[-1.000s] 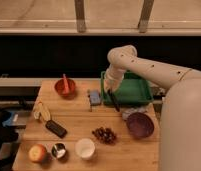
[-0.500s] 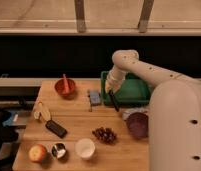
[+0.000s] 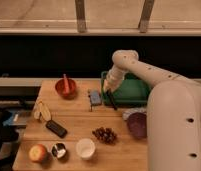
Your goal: Place brush in tray
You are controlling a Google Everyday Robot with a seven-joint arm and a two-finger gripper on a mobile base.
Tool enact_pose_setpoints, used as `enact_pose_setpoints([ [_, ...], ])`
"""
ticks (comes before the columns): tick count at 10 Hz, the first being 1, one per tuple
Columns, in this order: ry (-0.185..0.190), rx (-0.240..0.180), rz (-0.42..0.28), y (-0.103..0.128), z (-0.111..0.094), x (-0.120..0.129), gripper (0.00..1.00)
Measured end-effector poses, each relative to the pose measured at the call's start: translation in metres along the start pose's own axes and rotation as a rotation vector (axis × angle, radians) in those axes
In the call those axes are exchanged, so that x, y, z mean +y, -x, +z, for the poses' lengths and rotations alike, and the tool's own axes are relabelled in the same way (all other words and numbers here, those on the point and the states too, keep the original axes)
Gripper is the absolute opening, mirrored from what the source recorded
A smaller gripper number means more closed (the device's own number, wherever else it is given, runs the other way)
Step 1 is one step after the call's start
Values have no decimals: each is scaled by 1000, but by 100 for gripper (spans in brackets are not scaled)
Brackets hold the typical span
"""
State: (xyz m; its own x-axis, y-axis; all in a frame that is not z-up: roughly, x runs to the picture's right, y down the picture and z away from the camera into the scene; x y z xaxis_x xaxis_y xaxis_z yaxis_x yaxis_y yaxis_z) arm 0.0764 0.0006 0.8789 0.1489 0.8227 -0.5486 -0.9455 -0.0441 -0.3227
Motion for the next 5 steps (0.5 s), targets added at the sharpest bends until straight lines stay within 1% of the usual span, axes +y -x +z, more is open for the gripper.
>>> enact_pose_setpoints([
  [3, 8, -45, 3, -8, -14, -4, 73],
  [5, 3, -98, 22, -16, -28, -7, 73],
])
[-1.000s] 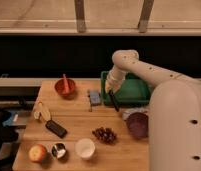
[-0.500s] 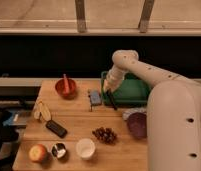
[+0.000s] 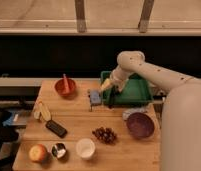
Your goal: Place brush in tray
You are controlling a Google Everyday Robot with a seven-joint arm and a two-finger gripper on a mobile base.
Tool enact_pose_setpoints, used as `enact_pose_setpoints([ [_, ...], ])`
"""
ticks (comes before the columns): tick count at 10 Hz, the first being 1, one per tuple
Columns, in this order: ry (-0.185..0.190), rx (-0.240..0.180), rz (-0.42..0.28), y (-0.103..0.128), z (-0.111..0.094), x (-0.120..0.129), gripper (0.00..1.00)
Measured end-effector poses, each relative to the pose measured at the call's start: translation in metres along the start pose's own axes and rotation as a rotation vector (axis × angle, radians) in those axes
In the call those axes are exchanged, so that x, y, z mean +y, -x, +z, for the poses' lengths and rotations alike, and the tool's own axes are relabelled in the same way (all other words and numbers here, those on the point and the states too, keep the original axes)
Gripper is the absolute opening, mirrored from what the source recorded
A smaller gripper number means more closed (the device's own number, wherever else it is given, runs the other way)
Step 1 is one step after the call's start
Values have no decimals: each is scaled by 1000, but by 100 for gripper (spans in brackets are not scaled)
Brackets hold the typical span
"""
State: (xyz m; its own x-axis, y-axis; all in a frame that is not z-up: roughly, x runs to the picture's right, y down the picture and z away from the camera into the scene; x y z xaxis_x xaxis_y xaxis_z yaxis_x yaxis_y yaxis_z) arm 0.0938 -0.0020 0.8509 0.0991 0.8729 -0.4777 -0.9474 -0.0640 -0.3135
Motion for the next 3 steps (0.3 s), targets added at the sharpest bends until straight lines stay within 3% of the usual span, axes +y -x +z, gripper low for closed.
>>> enact_pose_setpoints([
  [3, 0, -14, 3, -2, -3, 2, 73],
])
